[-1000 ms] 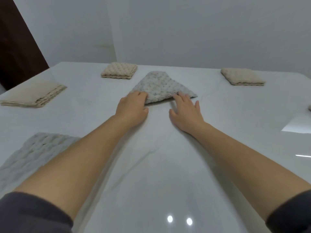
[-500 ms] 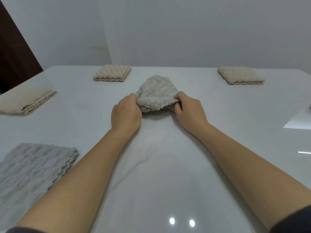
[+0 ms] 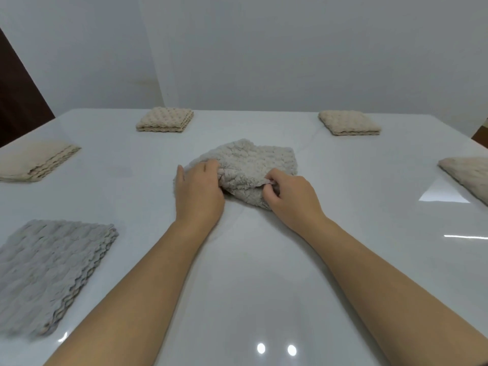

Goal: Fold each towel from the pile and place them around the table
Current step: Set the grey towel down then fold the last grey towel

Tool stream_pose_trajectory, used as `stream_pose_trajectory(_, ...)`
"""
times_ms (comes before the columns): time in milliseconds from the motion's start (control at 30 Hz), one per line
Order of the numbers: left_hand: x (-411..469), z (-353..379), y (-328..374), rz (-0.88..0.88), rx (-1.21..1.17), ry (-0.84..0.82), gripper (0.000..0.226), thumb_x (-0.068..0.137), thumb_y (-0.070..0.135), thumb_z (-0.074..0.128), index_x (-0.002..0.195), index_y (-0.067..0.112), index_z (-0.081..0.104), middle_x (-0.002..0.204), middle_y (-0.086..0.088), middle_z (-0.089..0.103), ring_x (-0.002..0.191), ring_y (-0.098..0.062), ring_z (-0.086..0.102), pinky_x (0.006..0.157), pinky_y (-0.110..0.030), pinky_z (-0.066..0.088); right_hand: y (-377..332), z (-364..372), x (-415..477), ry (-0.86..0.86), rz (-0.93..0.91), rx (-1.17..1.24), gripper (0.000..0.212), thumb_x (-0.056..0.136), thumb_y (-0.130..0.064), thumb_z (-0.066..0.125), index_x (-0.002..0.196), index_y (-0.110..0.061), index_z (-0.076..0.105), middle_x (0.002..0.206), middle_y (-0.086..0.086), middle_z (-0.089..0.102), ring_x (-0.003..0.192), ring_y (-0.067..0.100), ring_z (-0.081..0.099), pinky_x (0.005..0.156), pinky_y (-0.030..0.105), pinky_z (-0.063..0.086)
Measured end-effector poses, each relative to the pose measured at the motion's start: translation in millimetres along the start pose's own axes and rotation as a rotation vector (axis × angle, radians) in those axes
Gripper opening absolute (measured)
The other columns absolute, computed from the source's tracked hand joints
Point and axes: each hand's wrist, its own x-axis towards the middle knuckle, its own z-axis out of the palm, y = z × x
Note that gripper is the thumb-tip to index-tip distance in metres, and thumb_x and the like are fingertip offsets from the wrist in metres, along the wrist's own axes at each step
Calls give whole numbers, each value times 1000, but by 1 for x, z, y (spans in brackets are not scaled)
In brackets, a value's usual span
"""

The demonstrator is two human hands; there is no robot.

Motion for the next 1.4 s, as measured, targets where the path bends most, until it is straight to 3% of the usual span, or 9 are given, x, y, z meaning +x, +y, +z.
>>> stream_pose_trajectory(133,3,-8,-13,14,-88,129,28,75,-4,52,96,12,61,97,-6,58,96,-28,51,105,-44,32,0,-3,2,9,21,17,13,95,-24,48,99,-20,60,52,-10,47,58,19,48,56,32,34)
stream_pose_trajectory(300,4,-14,-9,33,-197,-51,7,81,8,47,88,10,48,78,1,53,74,-28,48,68,-37,34,5,-5,5,38,26,-18,16,97,-26,47,103,-20,61,56,-8,50,61,20,51,55,32,34)
stream_pose_trajectory(400,5,-10,-8,29,-93,-102,20,83,29,55,90,15,44,80,3,55,74,-26,51,72,-37,37,9,-9,6,56,48,-11,17,97,-27,48,103,-21,62,60,-8,53,66,22,55,58,32,38)
stream_pose_trajectory(700,5,-20,-22,28,-169,110,35,74,-1,61,104,17,53,101,-1,55,92,-24,51,82,-38,38,6,-25,6,166,62,-95,17,92,-25,54,104,-21,66,65,-14,54,68,19,56,59,30,35)
stream_pose_trajectory(867,5,-25,-24,-103,-452,75,22,77,2,55,86,22,52,91,6,54,81,-15,51,70,-31,42,9,-31,1,20,76,227,29,86,-34,40,59,-24,46,47,-8,39,49,9,37,54,30,31)
stream_pose_trajectory(967,5,-30,-27,-227,-643,49,6,88,18,51,90,16,56,80,6,58,69,-6,49,61,-21,39,11,-36,-1,-77,116,503,43,90,-34,34,79,-14,71,53,-12,60,53,6,50,55,26,41)
stream_pose_trajectory(1200,10,-38,-34,-551,-722,175,56,99,40,24,76,12,67,73,1,64,78,-18,56,78,-35,42,15,-36,1,-144,212,753,38,103,-24,34,98,-11,69,72,13,72,38,24,52,50,34,48)
stream_pose_trajectory(1300,10,-38,-39,-634,-714,156,30,89,28,39,81,14,64,73,-1,70,75,-21,64,70,-35,48,16,-33,4,6,120,504,20,96,-22,51,97,-20,71,82,-4,72,58,17,63,58,33,52)
stream_pose_trajectory(1400,11,-35,-49,-650,-551,36,20,87,25,47,91,13,63,92,1,67,83,-20,58,69,-31,43,17,-32,5,-149,-38,213,21,94,-25,57,110,-23,70,104,-15,68,96,5,63,89,30,50)
